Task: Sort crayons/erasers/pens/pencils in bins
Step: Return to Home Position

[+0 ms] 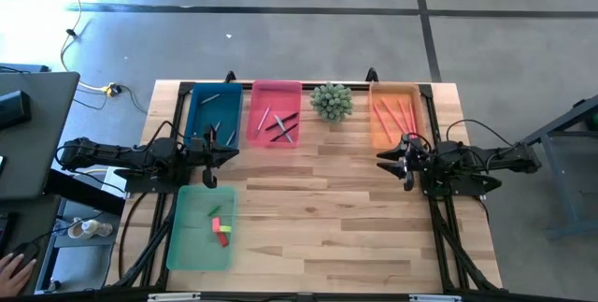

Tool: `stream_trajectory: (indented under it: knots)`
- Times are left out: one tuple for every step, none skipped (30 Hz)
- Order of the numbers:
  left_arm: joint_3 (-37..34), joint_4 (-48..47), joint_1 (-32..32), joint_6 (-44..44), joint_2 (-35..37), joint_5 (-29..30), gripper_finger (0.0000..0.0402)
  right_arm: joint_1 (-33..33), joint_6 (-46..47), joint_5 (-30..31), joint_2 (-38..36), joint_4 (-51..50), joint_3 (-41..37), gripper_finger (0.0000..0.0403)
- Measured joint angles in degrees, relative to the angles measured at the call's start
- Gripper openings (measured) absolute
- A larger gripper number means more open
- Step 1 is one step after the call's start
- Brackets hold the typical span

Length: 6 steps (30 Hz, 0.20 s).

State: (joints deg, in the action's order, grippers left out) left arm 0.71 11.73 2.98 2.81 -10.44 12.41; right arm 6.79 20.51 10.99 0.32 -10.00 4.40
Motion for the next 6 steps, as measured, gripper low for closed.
stream_trajectory:
  knots:
    - [0.00, 0.01, -0.02, 0.00, 0.00, 0.00, 0.0005, -0.01, 0.00, 0.02, 0.00, 0.00, 0.00, 0.0153]
    - [0.00, 0.02, -0.02, 0.00, 0.00, 0.01, 0.0005, 0.00, 0.00, 0.02, 0.00, 0.00, 0.00, 0.0153]
    - [0.00, 0.01, -0.02, 0.00, 0.00, 0.01, 0.0005, 0.00, 0.00, 0.04, 0.00, 0.00, 0.00, 0.0153]
    - [0.00, 0.02, -0.01, 0.00, 0.00, 0.00, 0.0005, 0.00, 0.00, 0.04, 0.00, 0.00, 0.00, 0.0153]
    - [0.00, 0.02, -0.02, 0.00, 0.00, 0.00, 0.0005, 0.00, 0.00, 0.06, 0.00, 0.00, 0.00, 0.0153]
    - [0.00, 0.02, -0.02, 0.00, 0.00, 0.00, 0.0005, 0.00, 0.00, 0.06, 0.00, 0.02, 0.00, 0.0153]
